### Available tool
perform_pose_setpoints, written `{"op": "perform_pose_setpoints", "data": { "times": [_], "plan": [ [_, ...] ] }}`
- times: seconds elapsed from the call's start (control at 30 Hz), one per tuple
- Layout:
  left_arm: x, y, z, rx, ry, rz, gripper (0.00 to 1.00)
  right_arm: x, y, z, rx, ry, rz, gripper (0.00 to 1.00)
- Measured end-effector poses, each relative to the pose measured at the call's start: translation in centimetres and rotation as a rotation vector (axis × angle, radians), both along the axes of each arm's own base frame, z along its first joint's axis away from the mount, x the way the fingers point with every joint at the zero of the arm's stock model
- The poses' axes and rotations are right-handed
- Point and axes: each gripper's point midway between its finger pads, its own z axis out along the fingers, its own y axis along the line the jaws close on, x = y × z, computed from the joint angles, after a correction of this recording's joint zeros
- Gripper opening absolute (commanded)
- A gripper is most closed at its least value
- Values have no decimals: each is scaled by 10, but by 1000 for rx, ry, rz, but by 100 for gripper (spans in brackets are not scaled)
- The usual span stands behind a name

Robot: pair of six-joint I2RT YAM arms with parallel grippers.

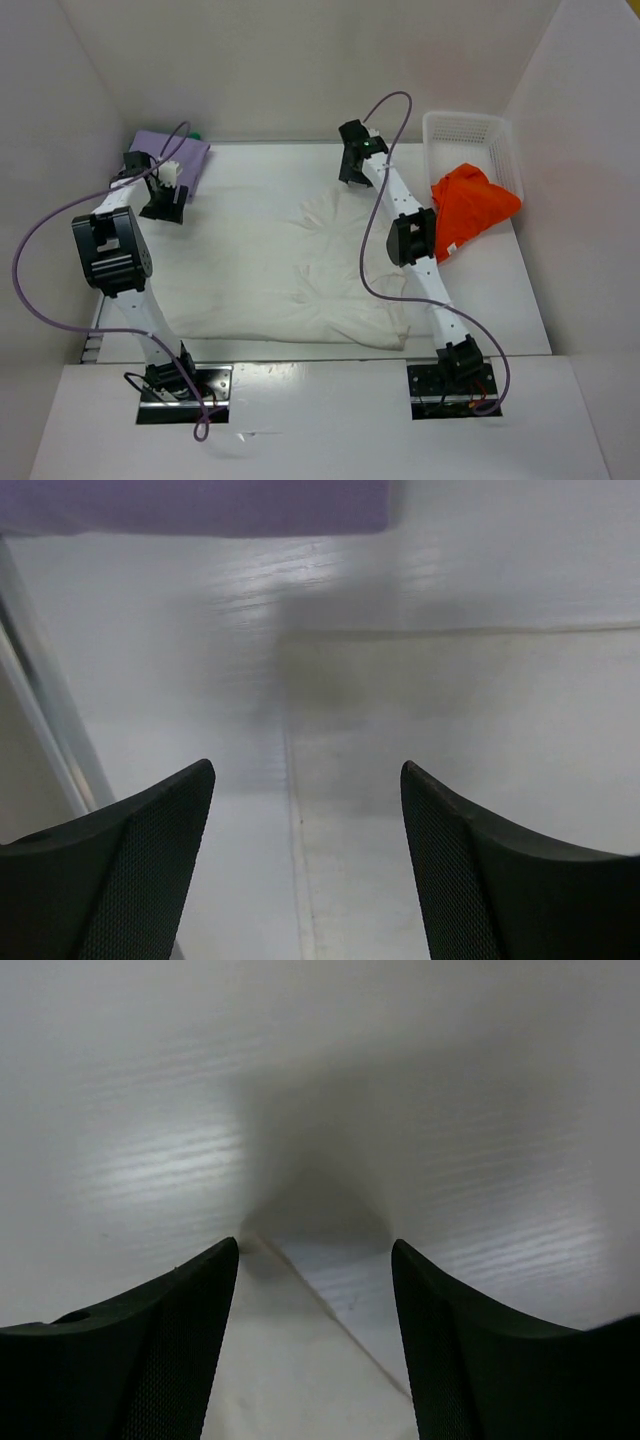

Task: Fold and stack the t-shirts
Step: Grap the side of the flattened tshirt furthest away from the robot with both arms

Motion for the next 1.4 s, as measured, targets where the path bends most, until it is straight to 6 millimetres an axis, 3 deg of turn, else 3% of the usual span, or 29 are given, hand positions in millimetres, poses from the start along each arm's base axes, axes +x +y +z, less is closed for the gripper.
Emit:
{"op": "perform_pose_setpoints", "data": {
  "times": [0.13,0.27,0.37,0.4,0.6,0.77,0.9,0.93,0.97,1.1,1.27,1.4],
  "plan": [
    [0,-1,-20,-25,35,28,83,11,9,-1,16,-43,25,63],
    [3,0,-25,-34,38,44,84,11,22,-2,19,-56,60,43],
    [9,-2,-23,-36,28,46,85,10,33,-2,35,-59,83,15],
    [11,-2,-23,-34,23,47,87,10,35,-2,41,-61,91,0],
    [24,-15,-28,-39,12,29,85,9,42,-2,70,-57,105,0],
    [37,-18,-32,-16,11,34,73,7,45,0,84,-48,116,0],
    [39,-18,-33,-10,12,51,45,2,47,1,99,-29,127,0],
    [39,-17,-33,-8,13,53,36,1,48,1,102,-24,131,0],
    [39,-17,-34,-8,15,53,21,-2,48,1,104,-15,133,0],
    [37,-15,-36,5,19,52,0,-14,50,1,107,29,147,0],
    [22,-15,-35,42,29,14,0,-45,44,9,89,122,158,0],
    [-9,-15,-26,93,56,-45,0,-93,39,33,56,204,181,0]
  ]
}}
